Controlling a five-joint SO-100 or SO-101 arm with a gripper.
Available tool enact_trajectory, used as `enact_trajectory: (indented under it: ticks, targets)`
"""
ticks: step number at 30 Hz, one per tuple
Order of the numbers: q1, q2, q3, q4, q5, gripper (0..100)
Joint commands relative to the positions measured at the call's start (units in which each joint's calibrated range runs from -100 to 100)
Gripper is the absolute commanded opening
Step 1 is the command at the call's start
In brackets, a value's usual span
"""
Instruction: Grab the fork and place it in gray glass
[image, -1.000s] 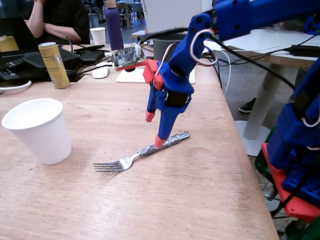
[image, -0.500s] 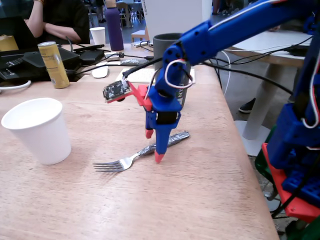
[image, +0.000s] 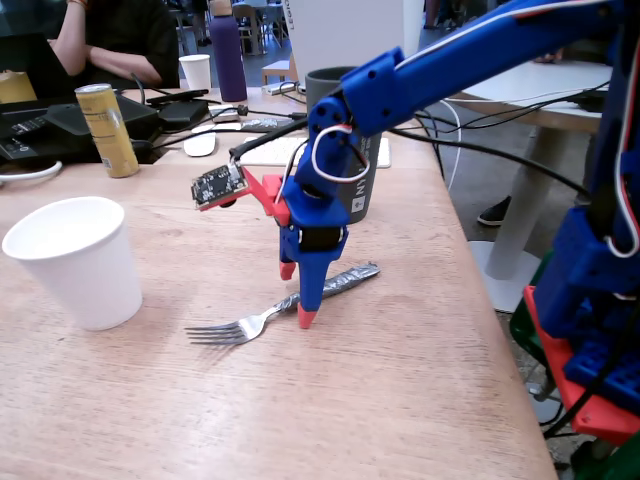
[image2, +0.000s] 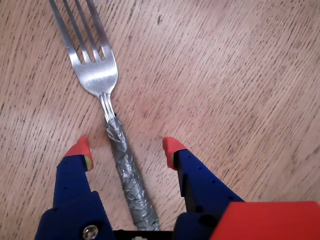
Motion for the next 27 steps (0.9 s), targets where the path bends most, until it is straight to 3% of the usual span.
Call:
enact_trajectory:
  ticks: [1, 8, 9, 13, 24, 27]
  targets:
    - [-0.54, 0.12, -0.20, 0.32, 0.29, 31]
    - [-0.03, 0.12, -0.01, 0.40, 0.29, 30]
    - [0.14, 0.12, 0.08, 0.40, 0.29, 28]
    - [-0.71, 0.98, -0.96, 7.05, 0.29, 0]
    - [-1.05, -0.65, -0.01, 7.63, 0.24, 0]
    - [-1.05, -8.46, 0.46, 7.63, -0.24, 0]
